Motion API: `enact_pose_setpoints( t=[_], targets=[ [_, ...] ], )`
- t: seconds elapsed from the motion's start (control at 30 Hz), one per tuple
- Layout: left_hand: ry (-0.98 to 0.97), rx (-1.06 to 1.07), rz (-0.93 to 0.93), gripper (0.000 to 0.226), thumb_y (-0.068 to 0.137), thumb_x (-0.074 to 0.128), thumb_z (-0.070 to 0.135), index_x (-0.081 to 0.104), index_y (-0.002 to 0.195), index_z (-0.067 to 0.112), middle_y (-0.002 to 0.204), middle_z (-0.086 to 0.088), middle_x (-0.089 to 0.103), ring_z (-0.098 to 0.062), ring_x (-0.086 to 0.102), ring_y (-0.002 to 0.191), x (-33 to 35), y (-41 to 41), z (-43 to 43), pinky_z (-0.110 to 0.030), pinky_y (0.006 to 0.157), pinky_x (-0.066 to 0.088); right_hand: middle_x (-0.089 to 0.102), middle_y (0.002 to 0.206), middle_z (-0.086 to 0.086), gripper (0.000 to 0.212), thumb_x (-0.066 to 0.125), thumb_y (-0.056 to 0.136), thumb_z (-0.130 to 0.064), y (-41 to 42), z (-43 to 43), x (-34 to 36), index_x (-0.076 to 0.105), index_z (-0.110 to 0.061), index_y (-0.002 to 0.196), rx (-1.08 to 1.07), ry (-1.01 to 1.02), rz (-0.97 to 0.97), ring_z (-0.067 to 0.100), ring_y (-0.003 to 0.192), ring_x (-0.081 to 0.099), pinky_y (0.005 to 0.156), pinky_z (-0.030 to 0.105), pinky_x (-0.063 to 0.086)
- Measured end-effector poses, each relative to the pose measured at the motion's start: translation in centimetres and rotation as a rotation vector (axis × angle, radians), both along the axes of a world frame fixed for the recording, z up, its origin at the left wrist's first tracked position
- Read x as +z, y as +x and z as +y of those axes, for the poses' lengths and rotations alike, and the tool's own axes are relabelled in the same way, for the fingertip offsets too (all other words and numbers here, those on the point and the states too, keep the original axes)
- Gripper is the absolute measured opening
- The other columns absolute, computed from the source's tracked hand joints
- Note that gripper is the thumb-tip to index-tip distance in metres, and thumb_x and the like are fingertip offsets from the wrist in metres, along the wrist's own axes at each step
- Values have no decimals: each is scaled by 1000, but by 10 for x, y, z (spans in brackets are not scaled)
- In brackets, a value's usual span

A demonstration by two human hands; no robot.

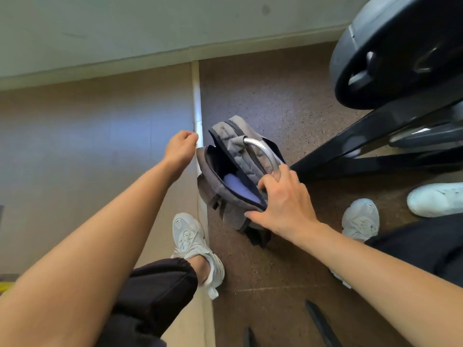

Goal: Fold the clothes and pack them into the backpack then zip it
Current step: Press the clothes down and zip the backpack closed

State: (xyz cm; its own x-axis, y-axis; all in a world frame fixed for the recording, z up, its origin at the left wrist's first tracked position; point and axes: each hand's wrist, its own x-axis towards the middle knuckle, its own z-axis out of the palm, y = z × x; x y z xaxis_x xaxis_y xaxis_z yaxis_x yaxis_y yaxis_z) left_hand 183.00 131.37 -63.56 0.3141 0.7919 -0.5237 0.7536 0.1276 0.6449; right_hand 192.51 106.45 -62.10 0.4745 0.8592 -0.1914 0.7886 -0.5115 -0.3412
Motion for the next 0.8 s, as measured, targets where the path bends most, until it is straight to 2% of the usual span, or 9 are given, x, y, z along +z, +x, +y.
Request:
enact_pose_setpoints(
  t=[0.1,0.2,0.27,0.37,0.47,0.53,0.6,0.7,0.8],
  targets=[
    [-147,-104,21,27,101,48,30,65,117,16,116,-5,64,-20,55,97,-25,18,22,-34,84,43,41,112,2,70,81,58,-71,7,-3,-2,49,-27,101,-59,18,-13,23,101,46,78,42,52],
    [-302,-217,17,19,103,53,30,67,113,24,116,3,68,-18,62,107,-38,32,33,-32,87,49,38,111,2,73,83,56,-69,14,-5,-2,48,-26,103,-95,48,-20,23,98,45,76,40,52],
    [-406,-327,23,17,97,62,27,72,110,31,119,5,72,-19,65,116,-46,38,40,-41,98,54,38,111,3,74,83,56,-68,19,-5,-2,48,-26,104,-111,56,-13,23,98,45,75,41,51],
    [-484,-434,68,21,89,68,26,77,102,39,121,3,74,-23,66,120,-56,42,47,-48,107,50,38,112,4,75,83,56,-67,23,-2,-4,48,-25,108,-117,55,4,24,99,45,75,43,52],
    [-467,-491,78,17,90,70,21,77,104,27,119,-6,75,-28,69,116,-63,50,46,-51,107,51,38,112,4,76,84,56,-67,25,-2,-5,48,-26,108,-131,58,3,25,100,46,75,45,53],
    [-384,-500,78,12,93,67,14,75,101,19,119,-16,74,-29,71,107,-65,52,46,-52,104,53,37,112,4,76,84,56,-67,27,-2,-5,48,-25,109,-137,51,-10,26,101,46,75,46,53],
    [-328,-508,81,10,93,67,15,76,99,13,118,-22,73,-26,70,96,-67,50,48,-53,103,53,37,113,5,77,84,56,-67,31,-2,-5,49,-25,110,-155,38,-23,27,101,45,75,47,52],
    [-281,-528,98,35,92,71,27,71,112,-2,116,-23,73,-25,67,94,-71,44,53,-51,105,52,37,115,6,79,85,55,-66,33,-1,-5,49,-23,111,-175,44,-27,28,103,45,76,47,51],
    [-255,-546,127,47,91,69,34,66,114,-7,108,-19,71,-24,63,96,-71,41,51,-44,100,52,37,115,6,81,85,55,-66,29,-2,-5,49,-24,113,-163,42,-25,28,104,45,76,47,51]
  ],
)
